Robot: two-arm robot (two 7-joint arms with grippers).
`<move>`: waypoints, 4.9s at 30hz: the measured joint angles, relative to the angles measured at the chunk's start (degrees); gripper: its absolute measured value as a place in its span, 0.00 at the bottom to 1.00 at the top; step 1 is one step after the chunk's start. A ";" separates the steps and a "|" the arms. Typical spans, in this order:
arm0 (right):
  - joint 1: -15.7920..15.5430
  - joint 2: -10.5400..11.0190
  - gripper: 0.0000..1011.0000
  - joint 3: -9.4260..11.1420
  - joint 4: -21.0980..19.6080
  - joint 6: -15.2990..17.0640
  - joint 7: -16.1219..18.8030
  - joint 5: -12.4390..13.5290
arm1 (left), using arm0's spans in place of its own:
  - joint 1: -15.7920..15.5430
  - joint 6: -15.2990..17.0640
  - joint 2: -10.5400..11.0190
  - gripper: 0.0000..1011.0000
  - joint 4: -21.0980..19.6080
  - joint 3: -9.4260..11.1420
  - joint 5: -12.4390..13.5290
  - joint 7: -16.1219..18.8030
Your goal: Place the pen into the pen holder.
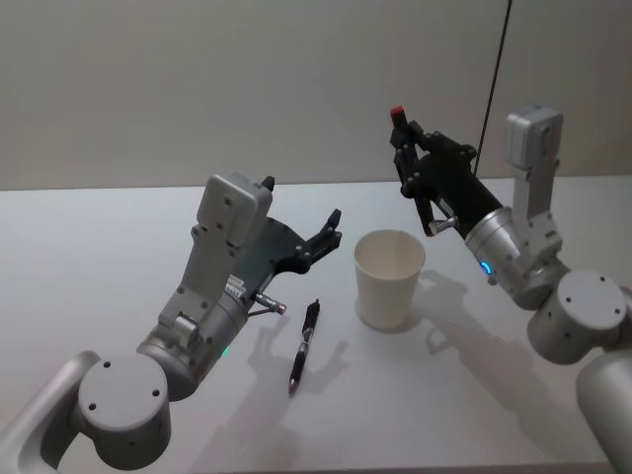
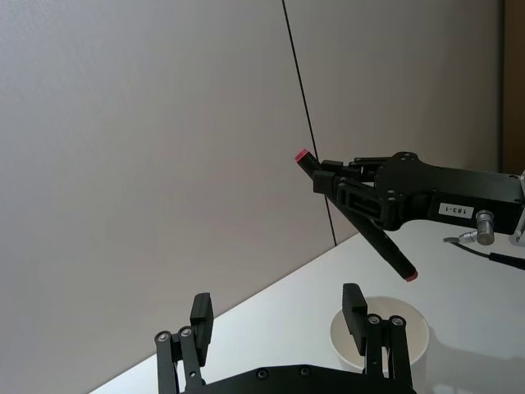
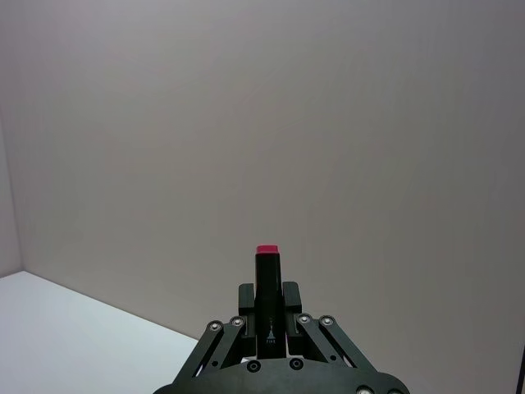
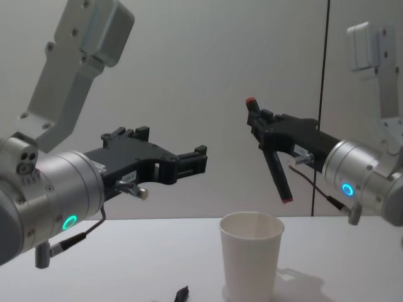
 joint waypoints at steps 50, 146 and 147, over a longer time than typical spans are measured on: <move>0.89 -2.93 0.18 -2.66 11.90 -15.02 -3.06 2.92 | 0.00 0.00 0.00 0.99 0.00 0.00 0.00 0.00; -10.54 8.30 0.99 5.19 -18.70 17.33 1.87 -3.09 | 0.00 0.00 0.00 0.99 0.00 0.00 0.00 0.00; -10.65 8.47 0.99 5.31 -18.88 17.58 1.97 -3.23 | 0.00 0.00 0.00 0.99 0.00 0.00 0.00 0.00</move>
